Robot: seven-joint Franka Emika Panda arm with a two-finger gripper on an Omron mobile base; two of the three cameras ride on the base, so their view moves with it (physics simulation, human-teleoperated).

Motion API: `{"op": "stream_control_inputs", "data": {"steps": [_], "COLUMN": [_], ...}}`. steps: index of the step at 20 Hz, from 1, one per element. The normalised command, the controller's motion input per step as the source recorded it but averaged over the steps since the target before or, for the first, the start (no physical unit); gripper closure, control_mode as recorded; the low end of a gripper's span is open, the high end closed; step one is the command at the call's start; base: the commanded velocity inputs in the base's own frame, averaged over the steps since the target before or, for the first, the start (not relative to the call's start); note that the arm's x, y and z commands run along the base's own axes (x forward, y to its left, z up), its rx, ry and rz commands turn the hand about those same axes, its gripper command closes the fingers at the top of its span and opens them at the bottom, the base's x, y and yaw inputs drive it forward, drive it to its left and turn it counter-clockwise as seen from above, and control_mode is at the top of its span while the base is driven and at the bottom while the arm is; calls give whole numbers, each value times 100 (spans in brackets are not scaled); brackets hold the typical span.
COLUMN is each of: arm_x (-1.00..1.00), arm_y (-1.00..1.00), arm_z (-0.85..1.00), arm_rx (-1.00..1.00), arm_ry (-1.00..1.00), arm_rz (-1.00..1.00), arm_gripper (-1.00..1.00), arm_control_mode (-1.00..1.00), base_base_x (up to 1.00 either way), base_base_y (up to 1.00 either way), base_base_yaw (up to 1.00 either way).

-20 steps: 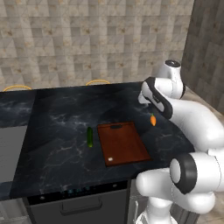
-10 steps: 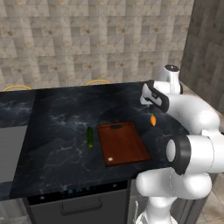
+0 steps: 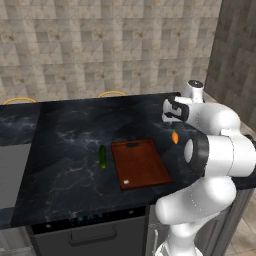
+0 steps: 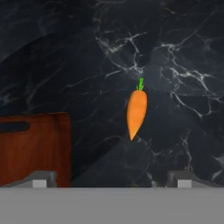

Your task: Place the two vegetables and bowl onto the tray for setting up a vegetable dip station.

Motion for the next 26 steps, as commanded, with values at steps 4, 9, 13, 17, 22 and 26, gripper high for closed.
{"op": "stream_control_inputs", "data": {"steps": [4, 9, 13, 17, 22, 26], "arm_x": [34, 25, 14, 14, 15, 15], "arm_y": [-26, -20, -15, -11, -4, -2], "arm_z": [-29, -25, -17, -16, -18, -18], "arm_rx": [0, 0, 0, 0, 0, 0], "arm_ry": [0, 0, 0, 2, 2, 2], "arm_rz": [0, 0, 0, 0, 0, 0], "arm_gripper": [-100, -100, -100, -100, -100, -100], "arm_control_mode": [-100, -100, -100, -100, -100, -100], "base_base_x": [0, 0, 0, 0, 0, 0], "base_base_y": [0, 0, 0, 0, 0, 0], "base_base_yaw": [0, 0, 0, 0, 0, 0]}}
